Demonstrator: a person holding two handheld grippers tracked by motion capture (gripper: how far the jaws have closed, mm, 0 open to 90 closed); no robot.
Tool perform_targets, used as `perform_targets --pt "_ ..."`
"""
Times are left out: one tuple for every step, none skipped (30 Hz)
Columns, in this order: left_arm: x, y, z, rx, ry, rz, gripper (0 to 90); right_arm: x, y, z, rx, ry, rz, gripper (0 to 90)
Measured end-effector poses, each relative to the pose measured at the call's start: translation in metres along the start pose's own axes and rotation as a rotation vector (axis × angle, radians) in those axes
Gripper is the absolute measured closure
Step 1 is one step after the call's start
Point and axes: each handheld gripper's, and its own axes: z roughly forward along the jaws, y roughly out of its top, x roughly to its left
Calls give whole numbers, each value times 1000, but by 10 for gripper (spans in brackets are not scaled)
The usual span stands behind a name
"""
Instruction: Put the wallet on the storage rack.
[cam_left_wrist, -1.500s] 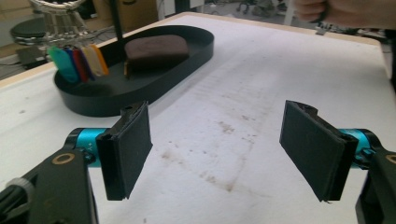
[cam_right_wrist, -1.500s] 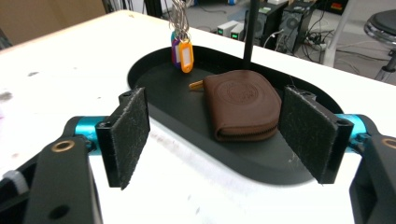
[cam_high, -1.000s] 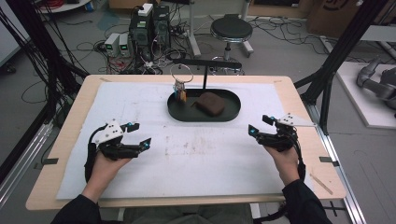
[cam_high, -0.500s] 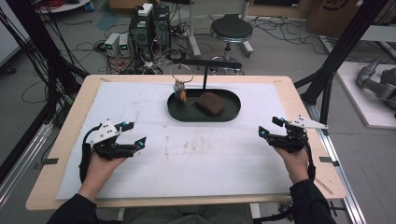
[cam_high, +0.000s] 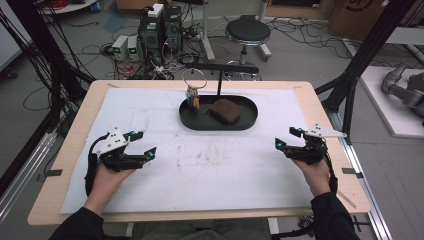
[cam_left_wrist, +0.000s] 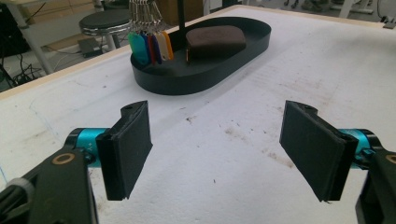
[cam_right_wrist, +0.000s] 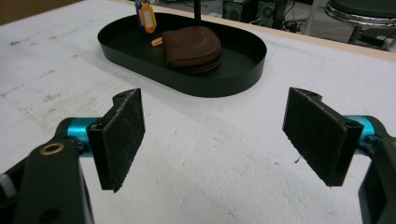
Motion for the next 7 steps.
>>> perform_targets --pt "0 0 0 1 0 1 248 0 0 1 3 0 -3 216" --pt "0 0 0 1 0 -1 248 0 0 1 6 0 -5 216" --pt "1 0 0 2 2 -2 248 0 0 1 8 2 0 216" --pt "1 0 0 4 2 0 248 0 0 2 6 2 -4 217" --pt "1 0 0 1 0 -2 248 0 0 3 7 4 -3 216" --pt "2 0 1 1 2 -2 248 -1 -1 4 10 6 0 216" --pt "2 1 1 2 4 -2 248 -1 -1 5 12 5 -5 216"
